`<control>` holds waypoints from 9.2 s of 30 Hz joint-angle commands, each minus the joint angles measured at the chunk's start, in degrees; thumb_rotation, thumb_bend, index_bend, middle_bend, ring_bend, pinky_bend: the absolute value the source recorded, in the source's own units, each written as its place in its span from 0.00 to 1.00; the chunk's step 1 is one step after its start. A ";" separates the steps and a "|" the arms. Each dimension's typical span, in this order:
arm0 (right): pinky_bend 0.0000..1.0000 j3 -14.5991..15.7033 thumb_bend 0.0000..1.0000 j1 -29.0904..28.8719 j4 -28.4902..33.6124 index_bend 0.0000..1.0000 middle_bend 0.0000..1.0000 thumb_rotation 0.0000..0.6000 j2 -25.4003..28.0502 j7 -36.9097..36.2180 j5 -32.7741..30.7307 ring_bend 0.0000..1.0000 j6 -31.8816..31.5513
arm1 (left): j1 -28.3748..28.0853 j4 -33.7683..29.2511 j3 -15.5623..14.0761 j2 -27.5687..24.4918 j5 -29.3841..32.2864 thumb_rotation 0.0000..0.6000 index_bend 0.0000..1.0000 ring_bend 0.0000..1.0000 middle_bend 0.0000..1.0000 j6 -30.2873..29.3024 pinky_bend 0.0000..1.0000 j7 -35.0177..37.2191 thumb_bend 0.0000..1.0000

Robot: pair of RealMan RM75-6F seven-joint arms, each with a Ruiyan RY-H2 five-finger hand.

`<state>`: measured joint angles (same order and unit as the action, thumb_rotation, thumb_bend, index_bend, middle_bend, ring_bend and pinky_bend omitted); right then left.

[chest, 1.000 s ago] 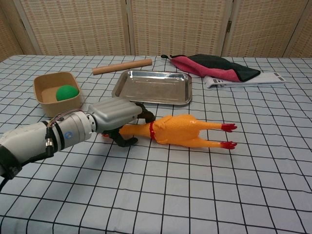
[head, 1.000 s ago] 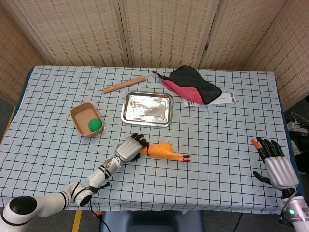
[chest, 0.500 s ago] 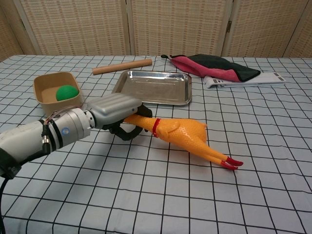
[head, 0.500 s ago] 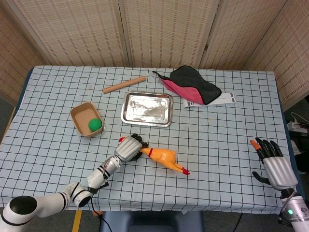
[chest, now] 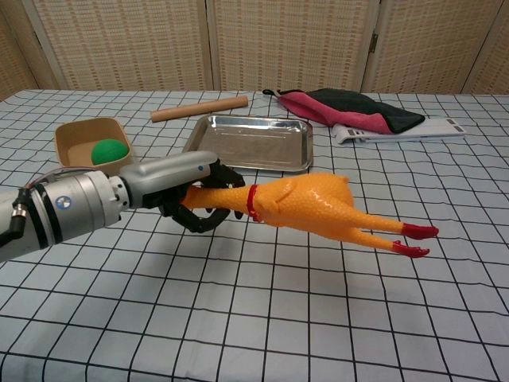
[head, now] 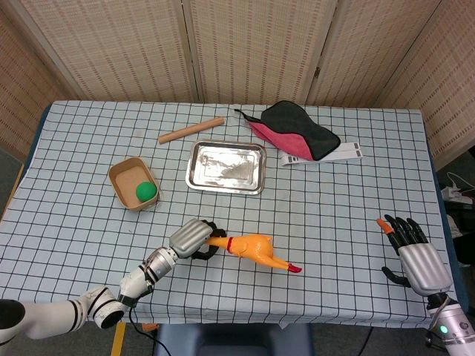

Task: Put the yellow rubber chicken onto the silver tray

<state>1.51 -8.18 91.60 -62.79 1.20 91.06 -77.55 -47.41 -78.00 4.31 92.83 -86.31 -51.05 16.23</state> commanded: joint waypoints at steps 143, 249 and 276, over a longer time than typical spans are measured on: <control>0.00 -2.08 0.06 -25.10 19.95 0.00 0.00 1.00 -0.73 -18.21 6.60 0.00 13.29 | 3.53 -18.56 0.78 -16.80 3.66 1.00 0.77 0.44 0.66 0.17 0.43 -1.69 0.85; 0.00 4.39 0.06 0.56 -4.56 0.00 0.00 1.00 -0.53 -14.01 11.11 0.00 -10.20 | -17.03 7.37 4.11 -14.20 16.57 1.00 0.00 0.00 0.00 16.22 0.00 -3.52 0.31; 0.00 4.79 0.06 7.66 -3.54 0.00 0.00 1.00 -0.66 -0.24 11.14 0.00 -17.07 | 36.66 -6.52 -16.48 -24.53 -5.73 1.00 0.00 0.00 0.00 -47.18 0.00 -8.06 0.31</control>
<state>6.13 -1.00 88.05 -63.63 1.43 101.45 -93.84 -11.81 -83.88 -11.82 69.25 -90.64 -97.19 8.78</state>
